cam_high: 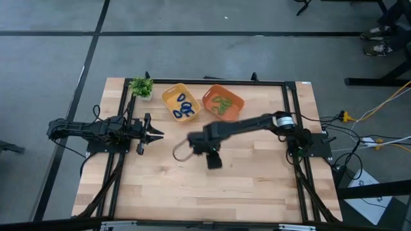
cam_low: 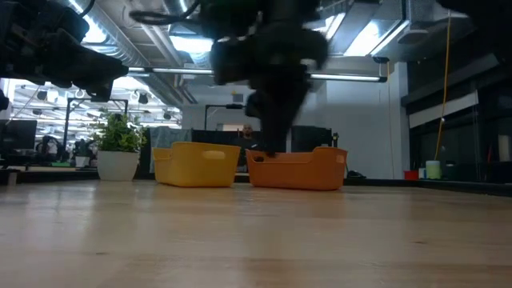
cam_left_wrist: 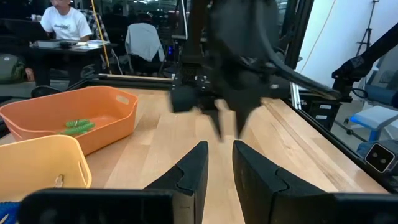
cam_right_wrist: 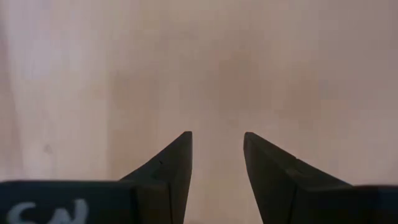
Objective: Sort spring keychains
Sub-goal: Return to Home Position
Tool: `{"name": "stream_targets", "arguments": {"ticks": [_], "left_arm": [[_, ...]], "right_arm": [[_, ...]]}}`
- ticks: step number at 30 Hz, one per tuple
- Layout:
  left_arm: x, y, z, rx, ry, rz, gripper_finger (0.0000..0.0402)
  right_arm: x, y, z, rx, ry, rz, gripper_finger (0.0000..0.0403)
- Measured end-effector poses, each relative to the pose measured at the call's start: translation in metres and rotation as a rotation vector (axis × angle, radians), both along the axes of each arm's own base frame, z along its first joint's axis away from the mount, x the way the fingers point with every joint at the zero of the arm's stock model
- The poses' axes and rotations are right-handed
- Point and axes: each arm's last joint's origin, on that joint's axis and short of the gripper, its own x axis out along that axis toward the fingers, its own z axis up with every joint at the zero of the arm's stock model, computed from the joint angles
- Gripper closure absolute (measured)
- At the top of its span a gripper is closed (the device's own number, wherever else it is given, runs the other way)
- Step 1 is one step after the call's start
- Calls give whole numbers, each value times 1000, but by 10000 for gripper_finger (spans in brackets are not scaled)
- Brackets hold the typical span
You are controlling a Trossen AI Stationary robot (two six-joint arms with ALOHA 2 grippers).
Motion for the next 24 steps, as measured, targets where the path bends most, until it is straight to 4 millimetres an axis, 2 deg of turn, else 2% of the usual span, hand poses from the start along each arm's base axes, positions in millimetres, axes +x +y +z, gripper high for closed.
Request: {"name": "stream_targets", "arguments": {"ticks": [4,9,17,20,24], "left_arm": [[0,0,0,0,0,0,332],[0,0,0,0,0,0,331],[0,0,0,0,0,0,331],[0,0,0,0,0,0,331],[0,0,0,0,0,0,331]], "right_arm": [[-28,17,-13,53,-17,43,258],[-74,20,-20,94,-140,-43,258],[-179,6,-16,190,-247,-253,258],[-213,0,-19,224,-362,-246,258],[-249,-6,-26,281,-568,-236,258]]}}
